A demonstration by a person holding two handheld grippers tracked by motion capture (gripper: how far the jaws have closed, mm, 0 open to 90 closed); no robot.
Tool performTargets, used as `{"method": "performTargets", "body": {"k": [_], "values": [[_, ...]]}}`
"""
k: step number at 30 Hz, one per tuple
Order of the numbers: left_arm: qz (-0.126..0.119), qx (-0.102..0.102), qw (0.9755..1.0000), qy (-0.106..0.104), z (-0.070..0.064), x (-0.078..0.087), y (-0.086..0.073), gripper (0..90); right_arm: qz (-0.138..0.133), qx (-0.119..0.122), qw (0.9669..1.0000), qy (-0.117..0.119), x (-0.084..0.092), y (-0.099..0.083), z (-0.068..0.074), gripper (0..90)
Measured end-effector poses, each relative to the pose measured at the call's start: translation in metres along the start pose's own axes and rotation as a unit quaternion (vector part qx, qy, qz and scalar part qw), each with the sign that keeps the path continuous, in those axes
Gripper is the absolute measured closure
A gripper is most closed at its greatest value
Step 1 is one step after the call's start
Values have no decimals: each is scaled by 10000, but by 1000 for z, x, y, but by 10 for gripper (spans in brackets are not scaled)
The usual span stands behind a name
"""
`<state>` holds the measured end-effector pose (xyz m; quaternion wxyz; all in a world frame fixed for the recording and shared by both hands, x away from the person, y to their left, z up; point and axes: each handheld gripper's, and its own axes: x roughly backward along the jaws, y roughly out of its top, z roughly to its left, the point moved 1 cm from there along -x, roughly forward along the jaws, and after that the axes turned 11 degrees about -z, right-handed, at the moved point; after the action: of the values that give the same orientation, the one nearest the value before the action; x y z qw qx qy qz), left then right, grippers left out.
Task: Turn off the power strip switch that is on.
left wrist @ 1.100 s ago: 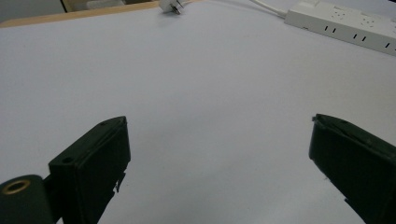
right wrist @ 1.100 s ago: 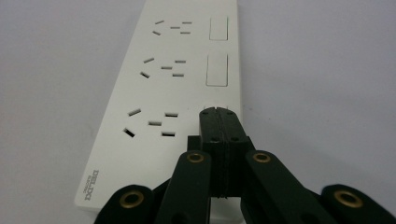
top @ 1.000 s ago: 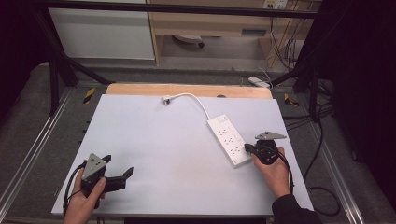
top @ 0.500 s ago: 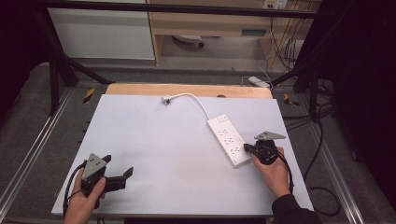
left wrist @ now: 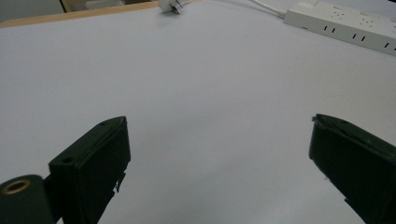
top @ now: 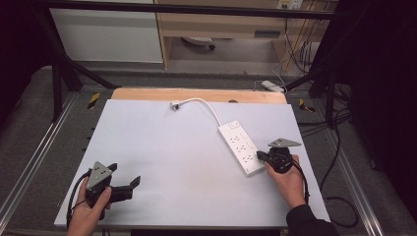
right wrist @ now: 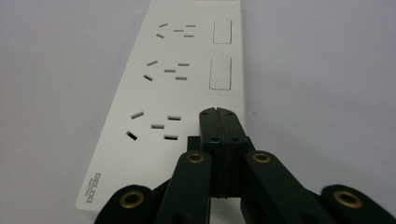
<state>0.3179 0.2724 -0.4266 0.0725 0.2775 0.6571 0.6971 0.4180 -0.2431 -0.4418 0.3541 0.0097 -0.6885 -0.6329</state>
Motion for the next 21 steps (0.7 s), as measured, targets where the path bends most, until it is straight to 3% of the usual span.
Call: {"method": "performTargets", "body": {"k": [21], "values": [[3,-10,10000,-4,0,0,0,54,-131,2,9999,105,-1,1,1,868]]}}
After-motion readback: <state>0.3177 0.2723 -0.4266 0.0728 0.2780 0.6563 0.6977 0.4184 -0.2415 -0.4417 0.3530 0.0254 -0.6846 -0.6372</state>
